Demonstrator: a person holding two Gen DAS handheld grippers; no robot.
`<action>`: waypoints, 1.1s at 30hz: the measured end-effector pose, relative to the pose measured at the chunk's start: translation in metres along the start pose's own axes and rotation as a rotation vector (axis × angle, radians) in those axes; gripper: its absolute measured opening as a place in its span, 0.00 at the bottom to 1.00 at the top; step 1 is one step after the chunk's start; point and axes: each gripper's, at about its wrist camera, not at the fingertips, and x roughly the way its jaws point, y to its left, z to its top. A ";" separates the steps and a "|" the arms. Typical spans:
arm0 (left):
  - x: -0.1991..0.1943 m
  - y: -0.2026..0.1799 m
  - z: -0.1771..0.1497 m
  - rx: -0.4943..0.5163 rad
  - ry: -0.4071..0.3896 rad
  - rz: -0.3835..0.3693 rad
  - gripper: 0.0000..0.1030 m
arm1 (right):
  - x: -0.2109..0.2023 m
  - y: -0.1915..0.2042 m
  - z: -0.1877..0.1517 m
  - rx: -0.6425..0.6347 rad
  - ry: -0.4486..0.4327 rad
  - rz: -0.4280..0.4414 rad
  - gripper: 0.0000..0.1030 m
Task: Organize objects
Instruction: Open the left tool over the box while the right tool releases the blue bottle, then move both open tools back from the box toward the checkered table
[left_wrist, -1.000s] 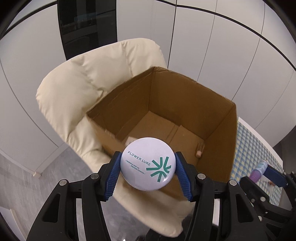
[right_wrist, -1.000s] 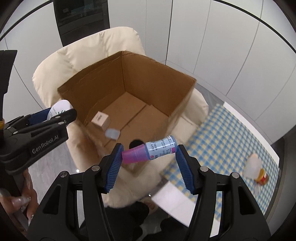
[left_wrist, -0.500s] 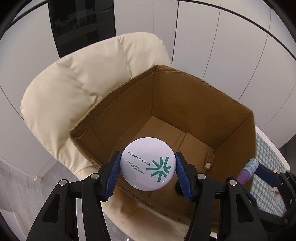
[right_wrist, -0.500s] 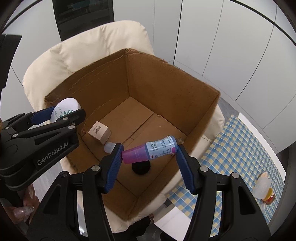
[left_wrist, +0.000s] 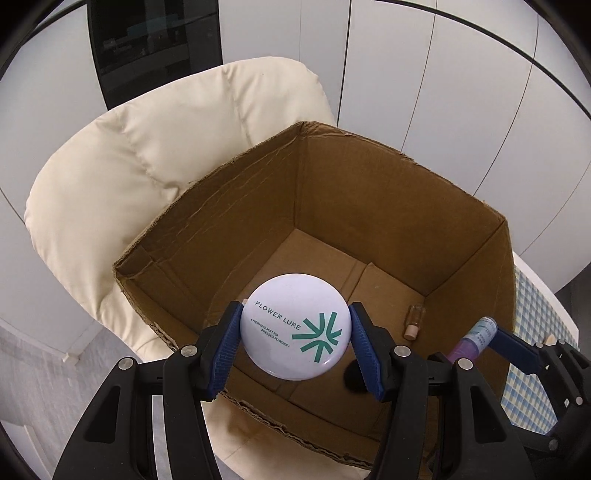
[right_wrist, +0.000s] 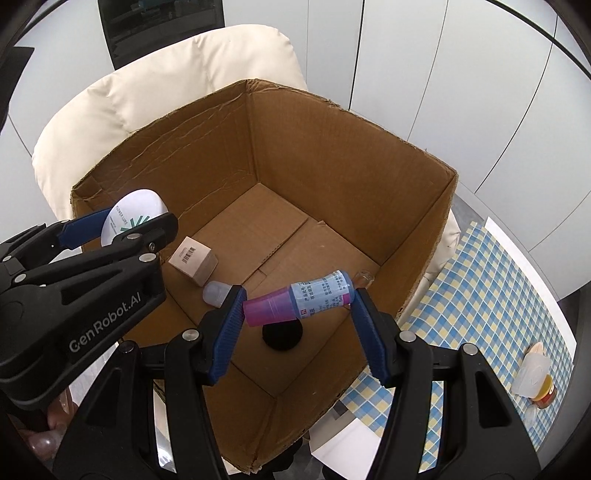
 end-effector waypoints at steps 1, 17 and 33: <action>-0.001 0.001 0.000 -0.005 -0.006 -0.009 0.57 | 0.000 0.000 0.000 -0.001 -0.002 -0.001 0.59; -0.033 0.018 0.007 -0.049 -0.126 0.012 0.99 | -0.016 0.001 0.001 0.002 -0.061 -0.054 1.00; -0.041 0.018 0.000 -0.035 -0.114 0.021 0.99 | -0.021 -0.007 -0.002 0.050 -0.055 -0.070 1.00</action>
